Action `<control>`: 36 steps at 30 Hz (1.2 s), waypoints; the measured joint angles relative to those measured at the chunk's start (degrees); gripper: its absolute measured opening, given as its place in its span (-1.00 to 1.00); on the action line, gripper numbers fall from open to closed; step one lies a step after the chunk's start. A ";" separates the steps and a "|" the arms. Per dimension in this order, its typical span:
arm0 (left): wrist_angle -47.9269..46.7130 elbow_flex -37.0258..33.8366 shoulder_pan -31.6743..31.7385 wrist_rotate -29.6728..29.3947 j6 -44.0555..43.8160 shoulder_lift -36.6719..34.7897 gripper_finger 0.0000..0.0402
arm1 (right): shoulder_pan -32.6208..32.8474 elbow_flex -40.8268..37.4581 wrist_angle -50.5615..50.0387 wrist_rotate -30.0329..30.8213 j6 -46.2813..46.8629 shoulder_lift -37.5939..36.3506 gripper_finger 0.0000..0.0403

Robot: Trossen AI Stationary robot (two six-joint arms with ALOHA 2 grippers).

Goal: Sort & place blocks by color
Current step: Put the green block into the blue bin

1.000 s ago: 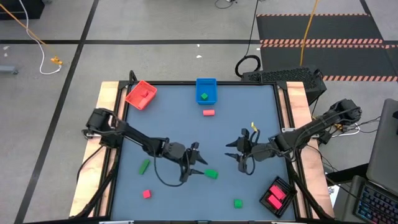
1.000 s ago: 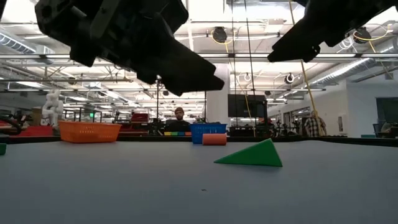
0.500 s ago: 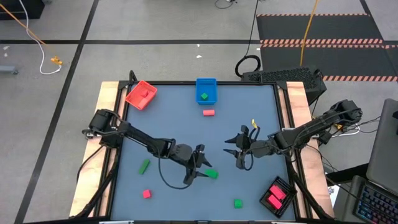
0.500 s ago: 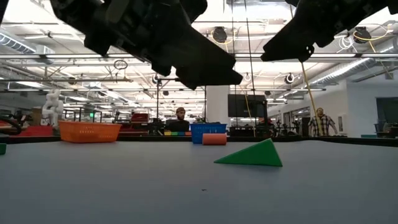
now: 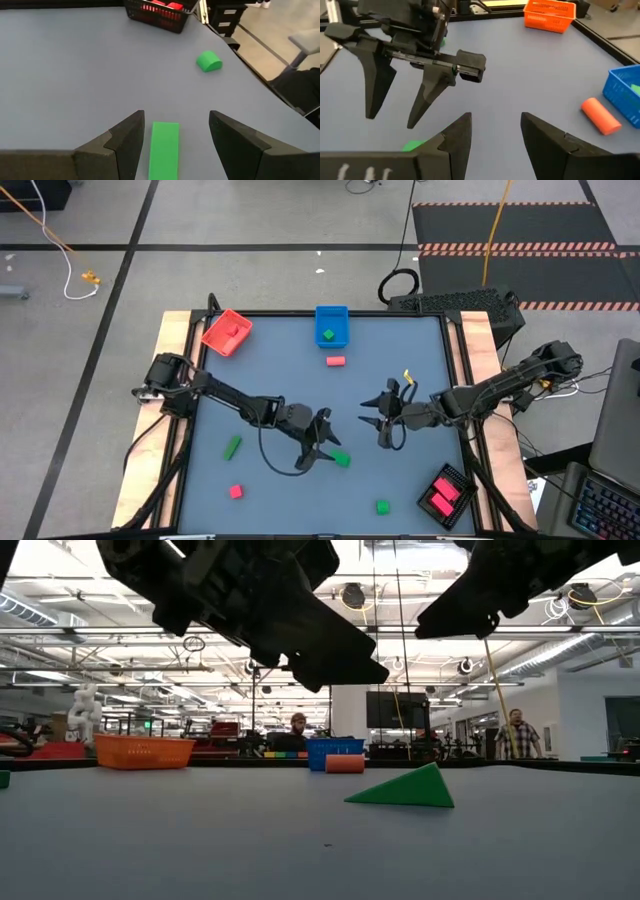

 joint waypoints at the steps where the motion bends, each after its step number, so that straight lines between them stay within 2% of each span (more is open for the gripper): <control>1: 0.02 0.00 0.16 0.23 -0.04 0.00 0.11 | -0.16 0.00 -0.02 0.00 0.60 0.00 -0.19; 8: -0.74 0.00 -0.72 0.95 -0.54 0.00 0.11 | -0.17 0.00 -0.04 -0.02 3.43 0.00 -0.19; 13: -1.92 0.00 -2.08 -1.76 1.04 0.00 0.11 | -0.17 0.00 -0.15 -0.02 5.18 0.00 -0.19; 20: -7.17 0.00 -1.51 -2.27 3.99 0.00 0.11 | -0.56 0.00 -0.30 0.00 3.87 0.00 -0.19; 25: -6.02 -0.02 -0.85 -1.96 4.00 0.00 0.11 | -1.63 0.00 -0.30 0.00 3.58 0.00 -0.19; 29: -5.62 0.54 -1.08 -2.04 3.65 1.76 0.11 | -2.24 0.00 -0.19 0.02 3.51 0.00 -0.19; 36: -5.50 6.02 -2.28 -3.54 4.18 7.69 0.11 | -2.29 -0.04 -0.38 -0.15 5.81 -0.02 -0.19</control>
